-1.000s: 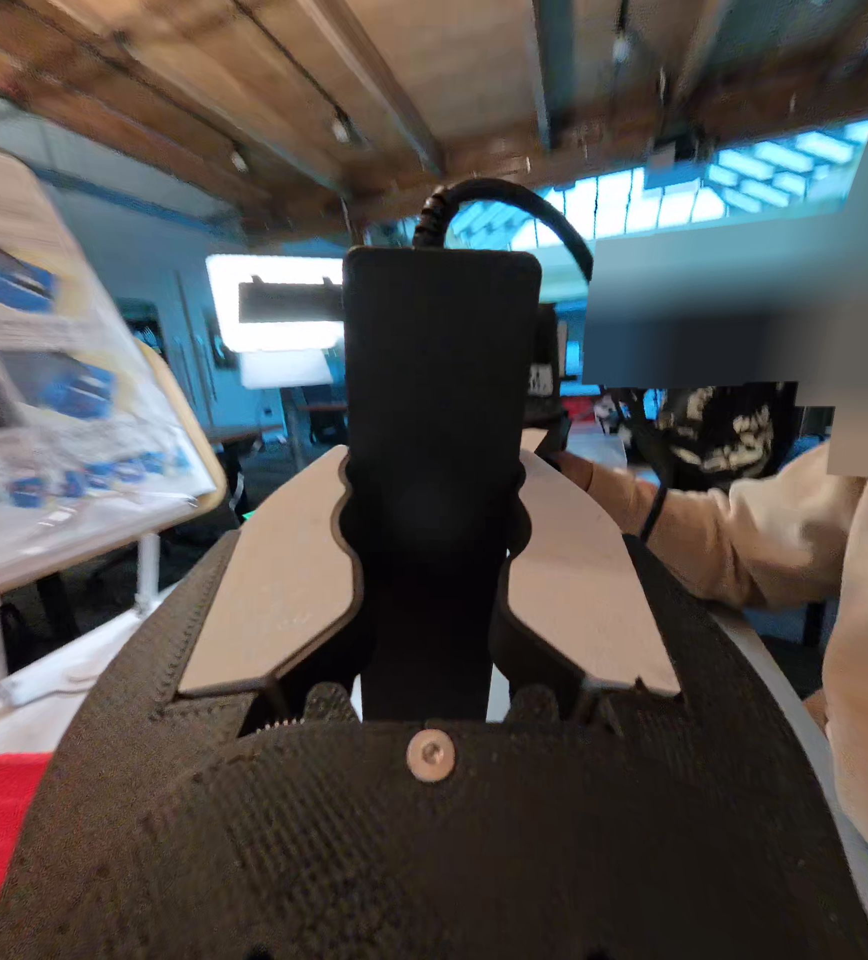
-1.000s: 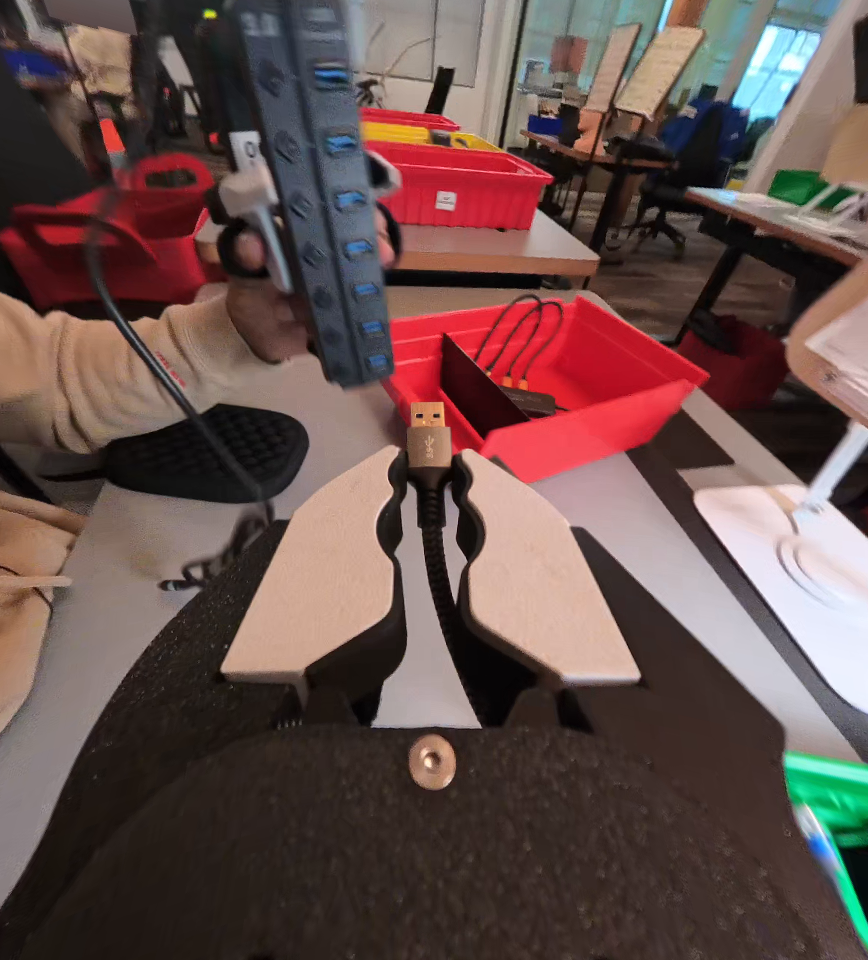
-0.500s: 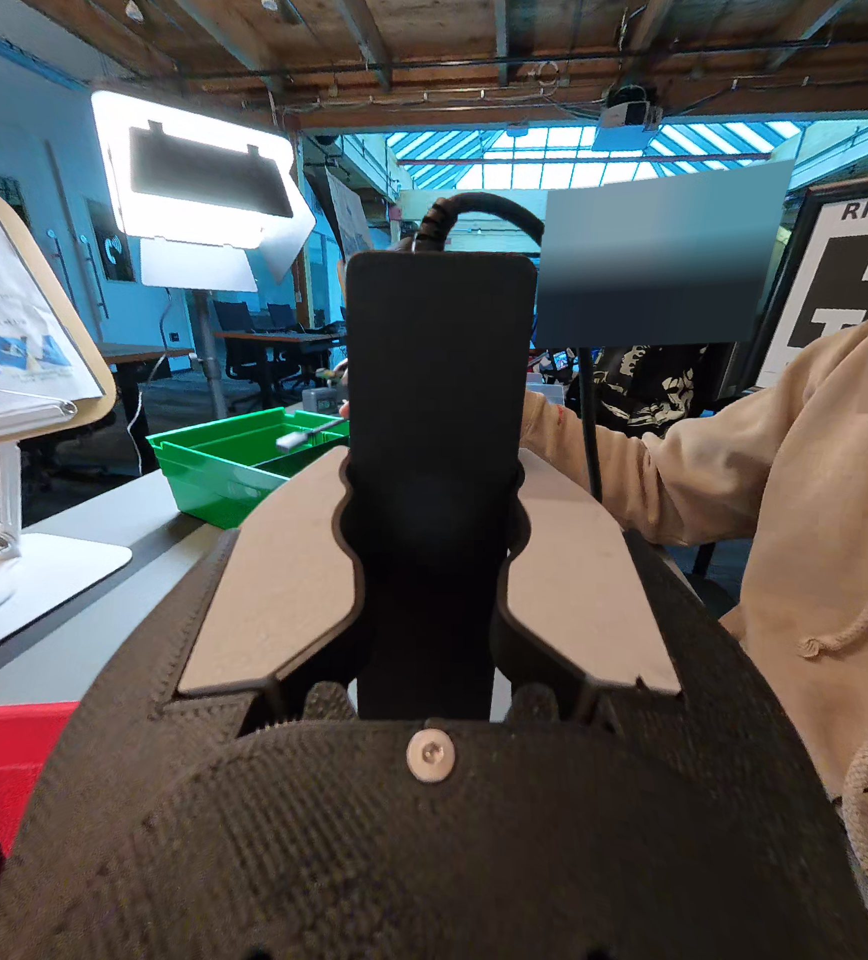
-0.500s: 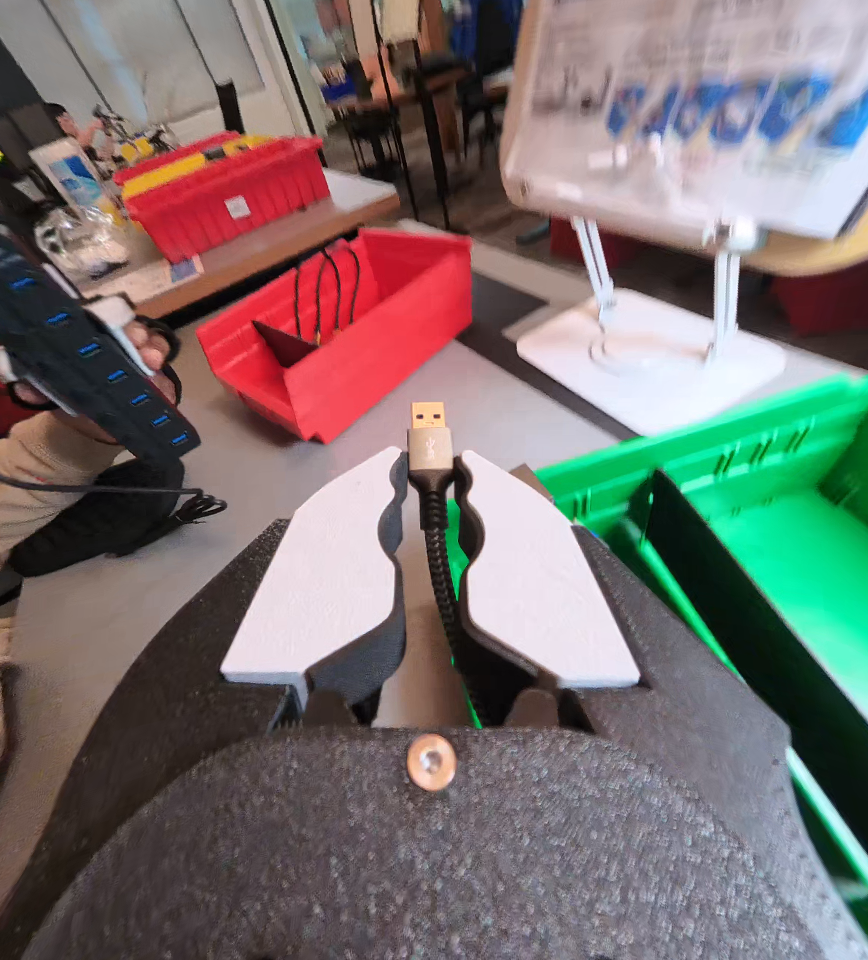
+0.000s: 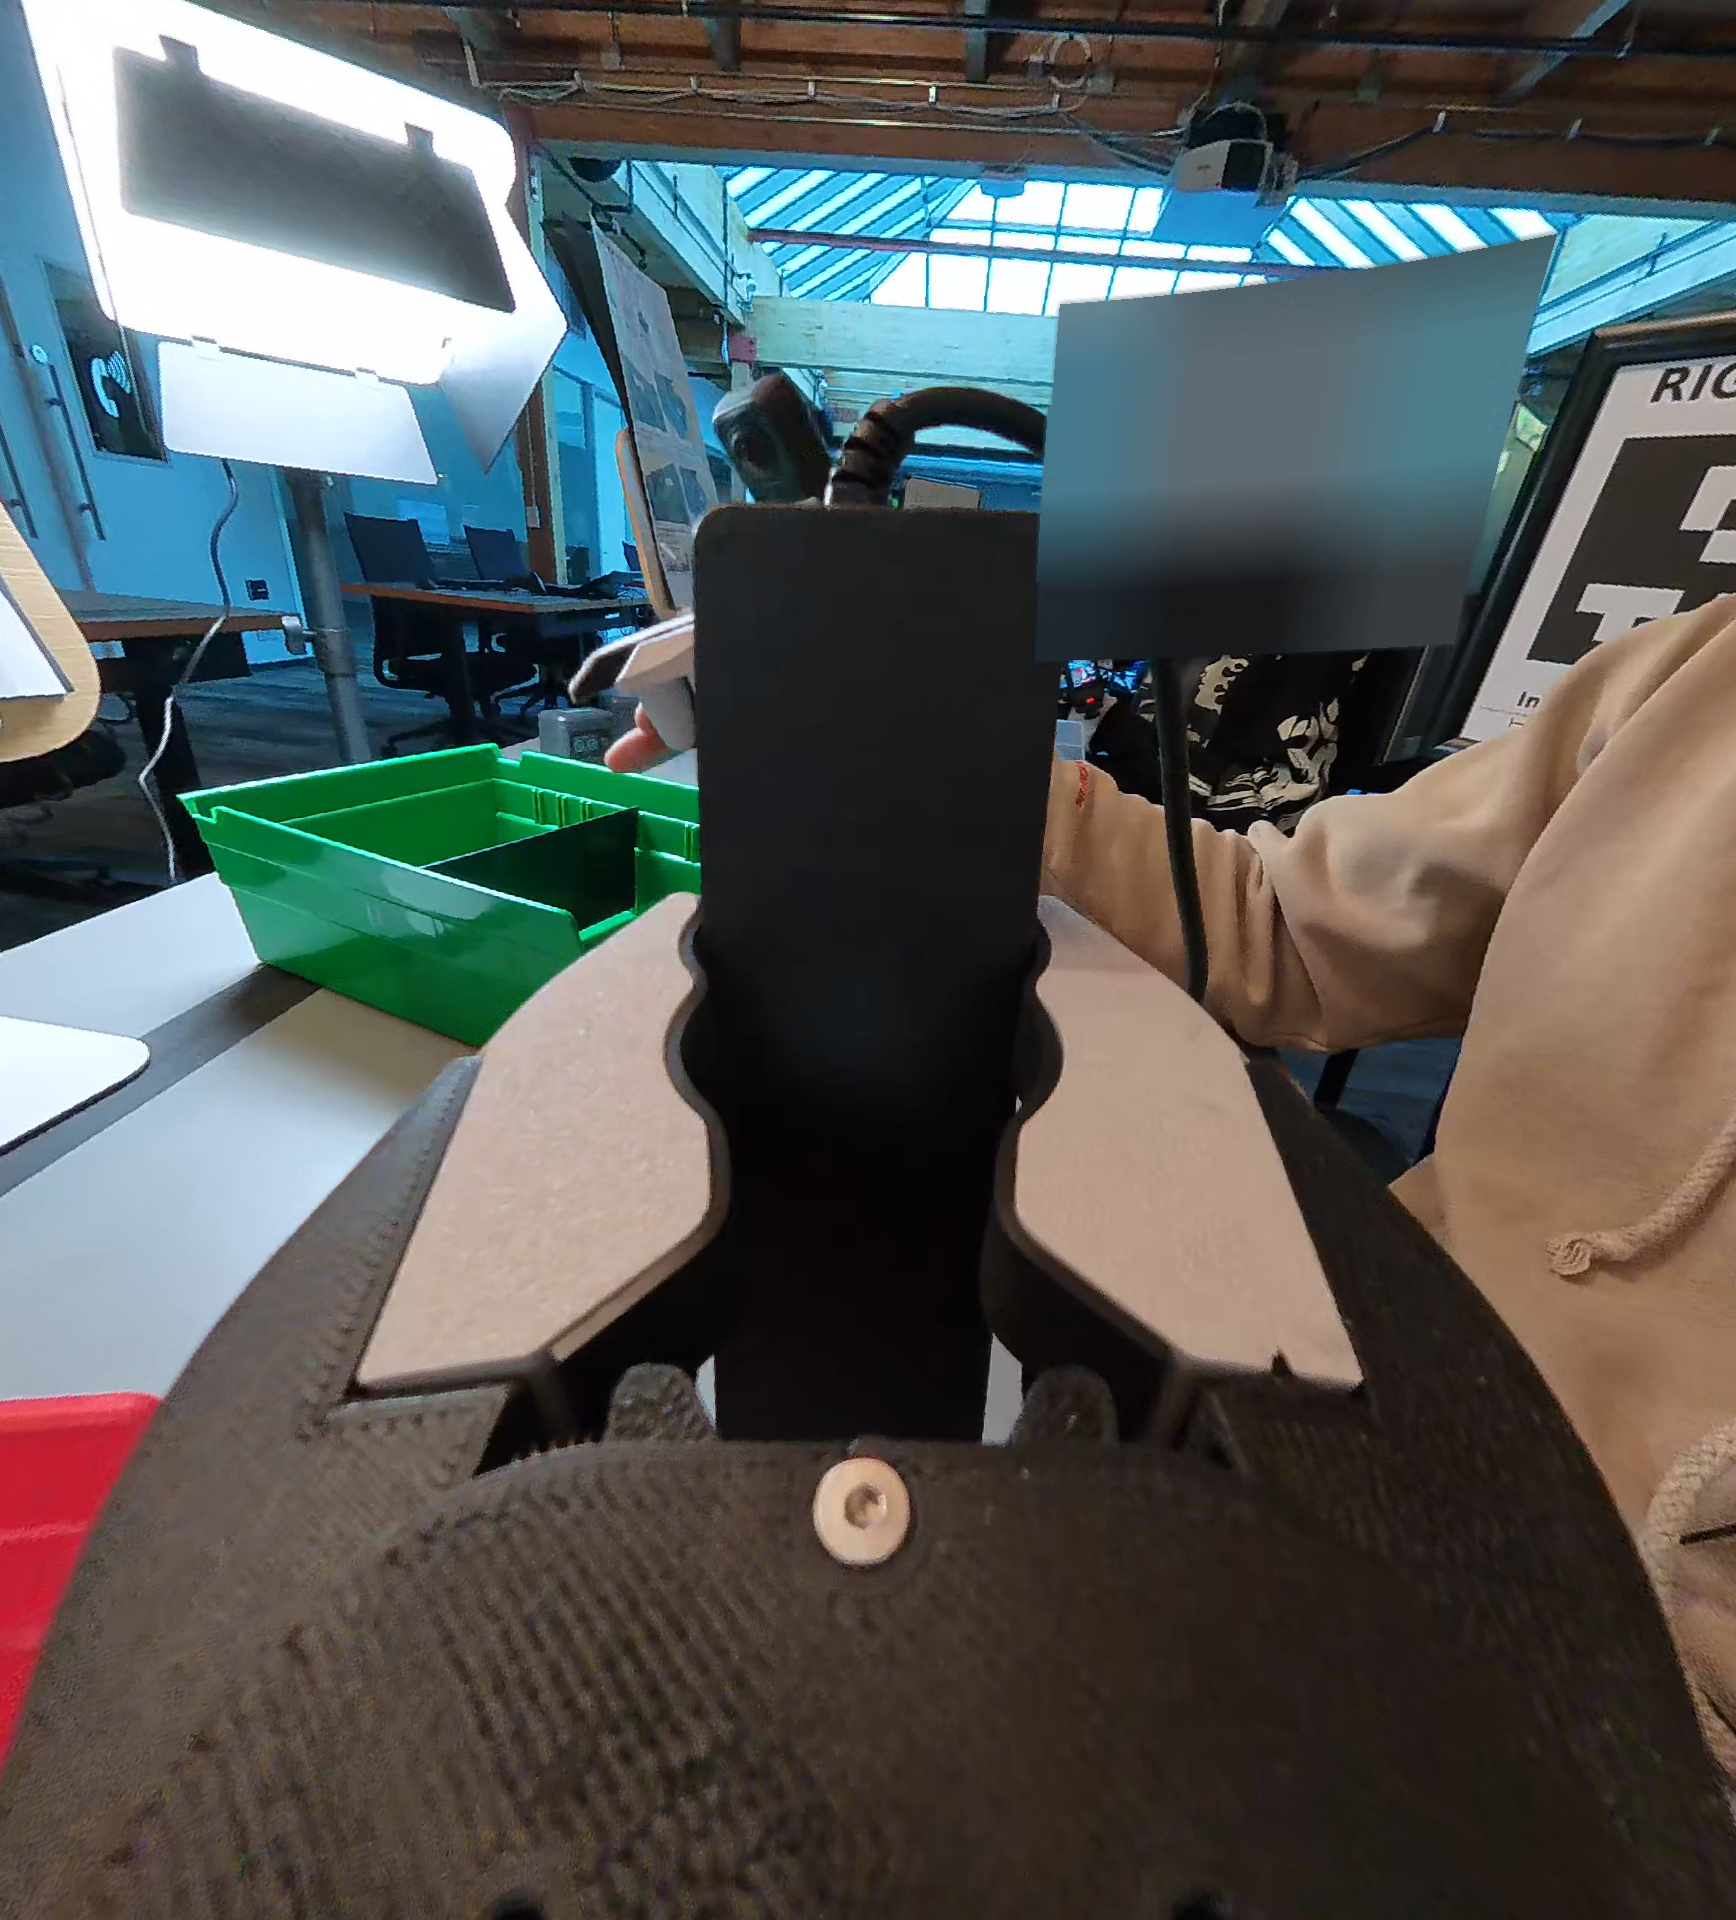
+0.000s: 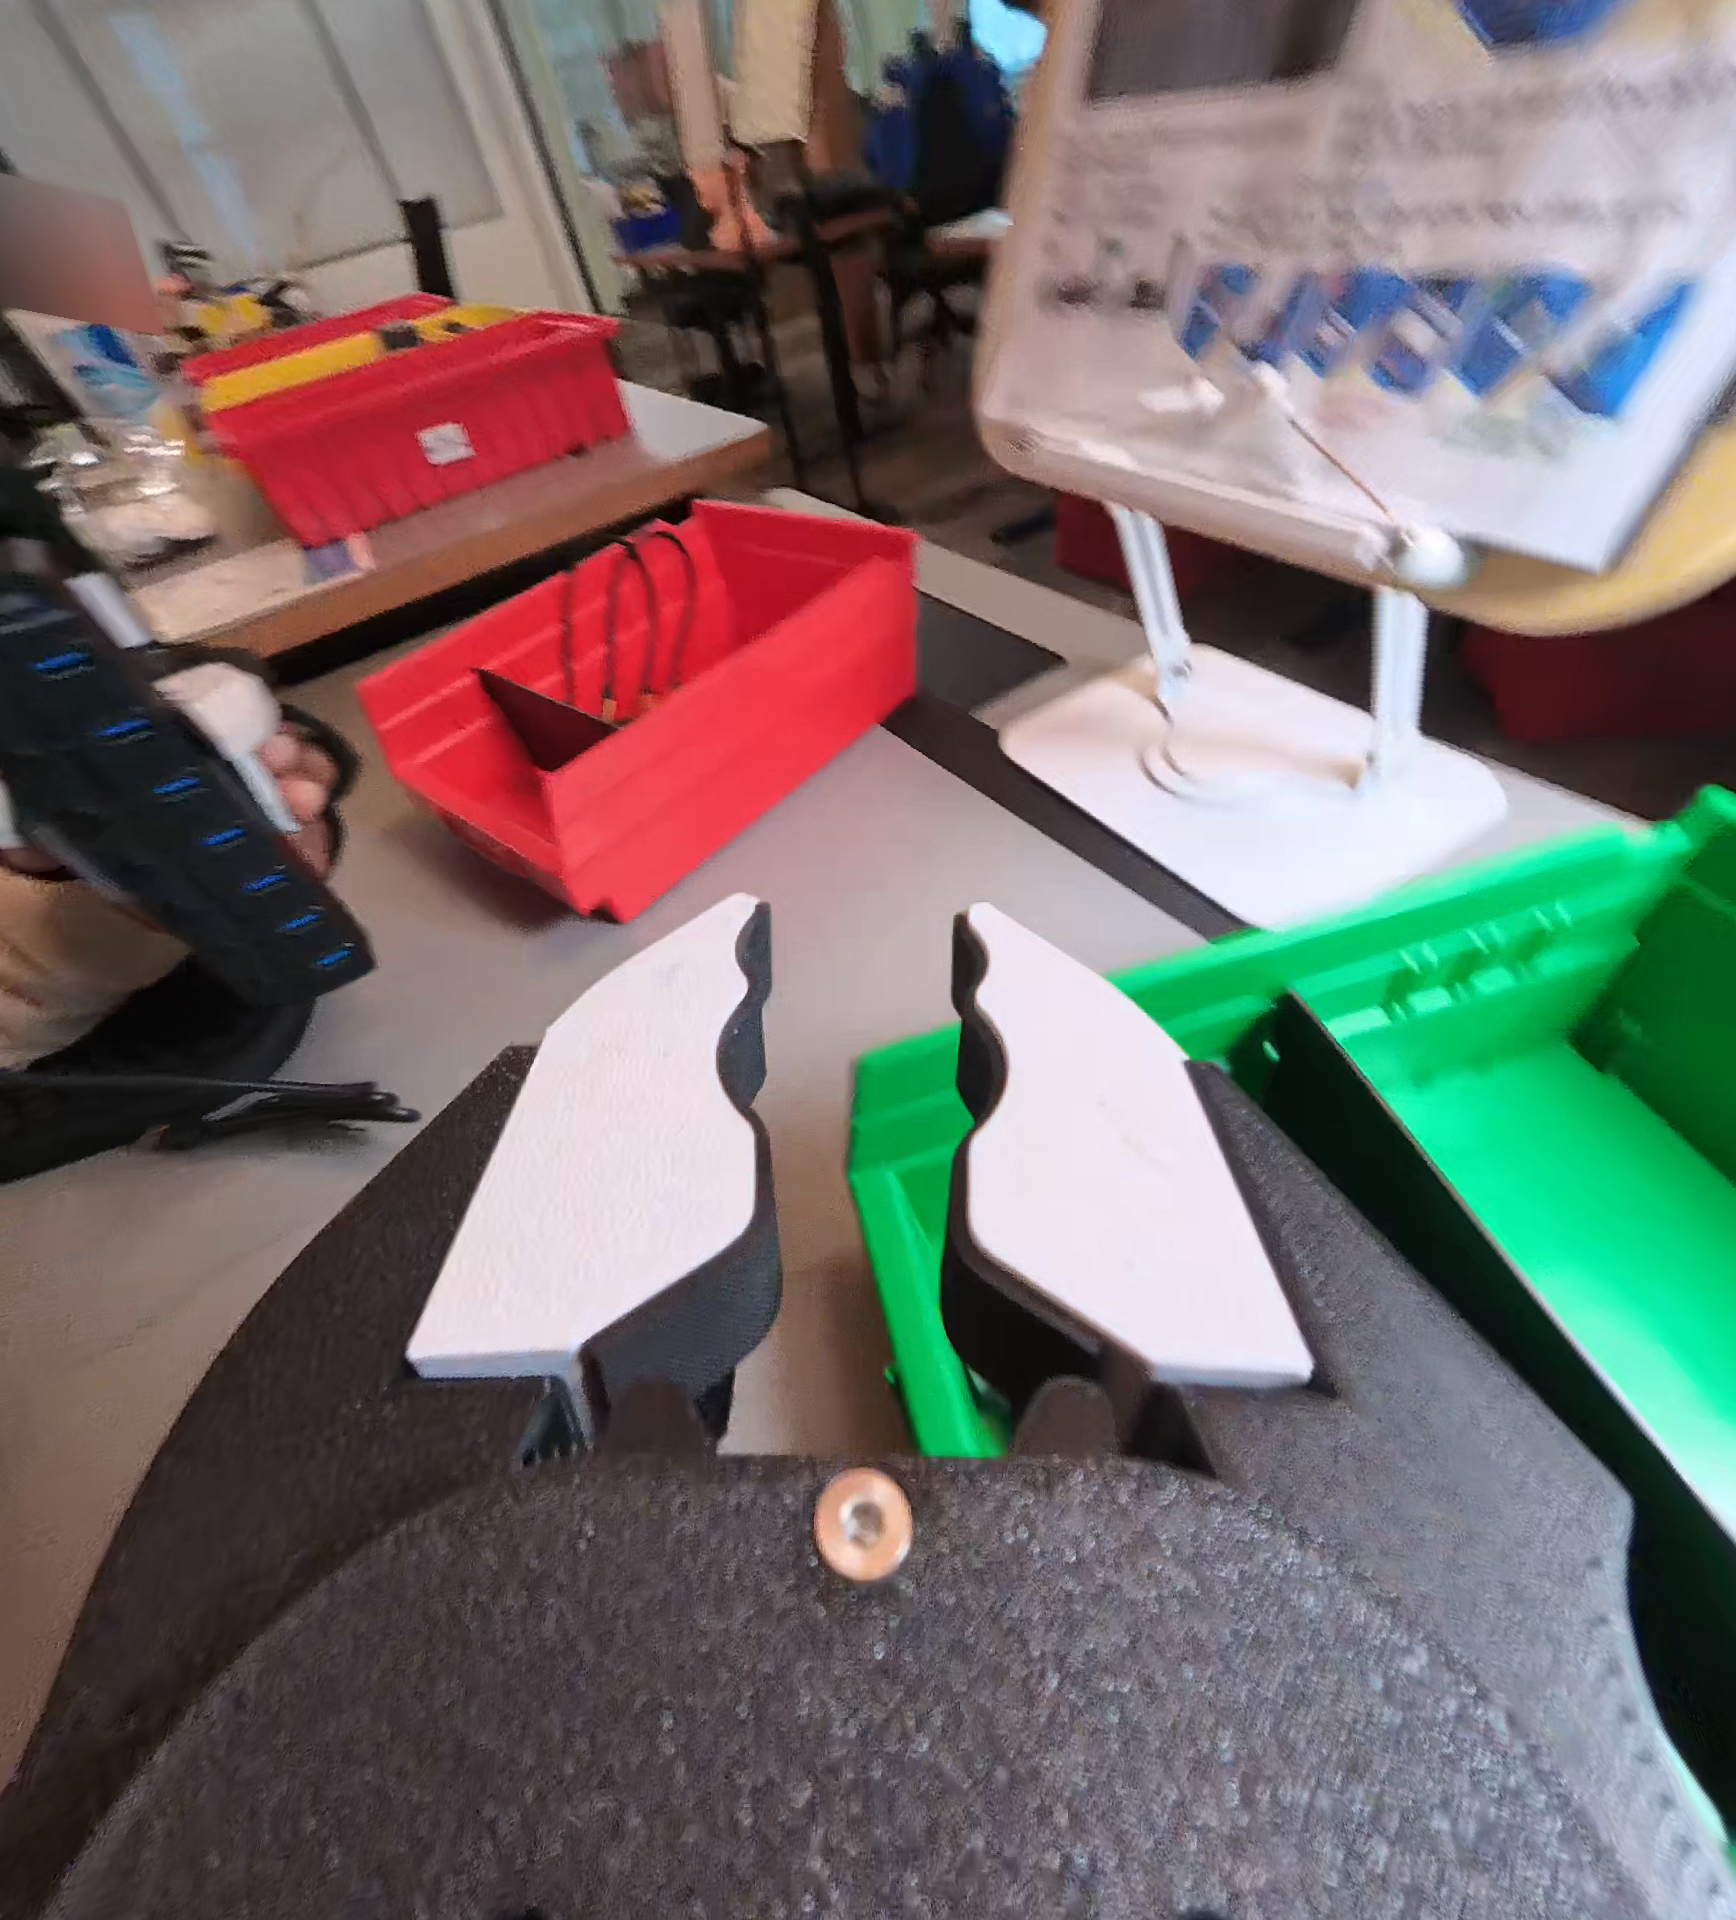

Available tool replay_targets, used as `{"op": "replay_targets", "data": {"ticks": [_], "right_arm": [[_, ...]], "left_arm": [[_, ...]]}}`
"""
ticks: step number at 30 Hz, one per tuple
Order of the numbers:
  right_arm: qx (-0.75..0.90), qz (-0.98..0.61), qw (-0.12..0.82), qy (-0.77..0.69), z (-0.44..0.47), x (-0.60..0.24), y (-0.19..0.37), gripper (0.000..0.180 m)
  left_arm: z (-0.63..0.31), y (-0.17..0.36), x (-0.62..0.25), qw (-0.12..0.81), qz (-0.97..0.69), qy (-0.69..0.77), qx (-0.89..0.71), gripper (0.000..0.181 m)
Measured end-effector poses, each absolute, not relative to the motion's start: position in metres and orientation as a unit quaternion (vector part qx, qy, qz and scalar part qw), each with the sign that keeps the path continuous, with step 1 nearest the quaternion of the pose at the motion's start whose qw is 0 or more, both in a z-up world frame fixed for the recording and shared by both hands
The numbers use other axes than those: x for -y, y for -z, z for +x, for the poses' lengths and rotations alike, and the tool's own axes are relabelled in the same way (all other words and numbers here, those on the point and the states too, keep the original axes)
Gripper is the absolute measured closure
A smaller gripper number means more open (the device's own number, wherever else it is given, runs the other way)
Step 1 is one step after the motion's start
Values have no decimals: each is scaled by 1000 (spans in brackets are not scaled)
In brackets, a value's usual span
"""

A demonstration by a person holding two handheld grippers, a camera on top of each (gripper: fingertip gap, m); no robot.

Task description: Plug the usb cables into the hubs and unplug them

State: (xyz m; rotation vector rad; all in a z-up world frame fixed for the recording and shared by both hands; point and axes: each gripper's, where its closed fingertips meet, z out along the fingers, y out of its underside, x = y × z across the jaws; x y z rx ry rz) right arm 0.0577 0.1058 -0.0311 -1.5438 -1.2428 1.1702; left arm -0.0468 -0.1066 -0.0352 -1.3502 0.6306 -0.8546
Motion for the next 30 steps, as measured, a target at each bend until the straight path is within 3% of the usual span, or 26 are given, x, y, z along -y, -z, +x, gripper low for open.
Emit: {"op": "replay_targets", "data": {"ticks": [5,15,18,20,22,26,30], "right_arm": [[622,-469,400,-483,27,-10,9,145],[775,-271,283,-495,9,142,46,122],[772,-245,267,-522,7,163,49,126],[770,-230,242,-544,11,171,50,143],[774,-227,225,-548,17,170,48,151],[773,-234,276,-522,25,153,26,153],[752,-282,374,-464,36,100,-12,155]], "left_arm": [[-37,37,113,624,-587,429,-285,126],[24,52,161,460,-521,622,-361,126],[40,63,171,411,-518,647,-380,126],[47,70,176,391,-521,647,-395,126],[46,70,174,406,-529,630,-398,126],[18,58,150,499,-571,535,-372,129],[-34,40,123,597,-613,423,-297,134]]}}
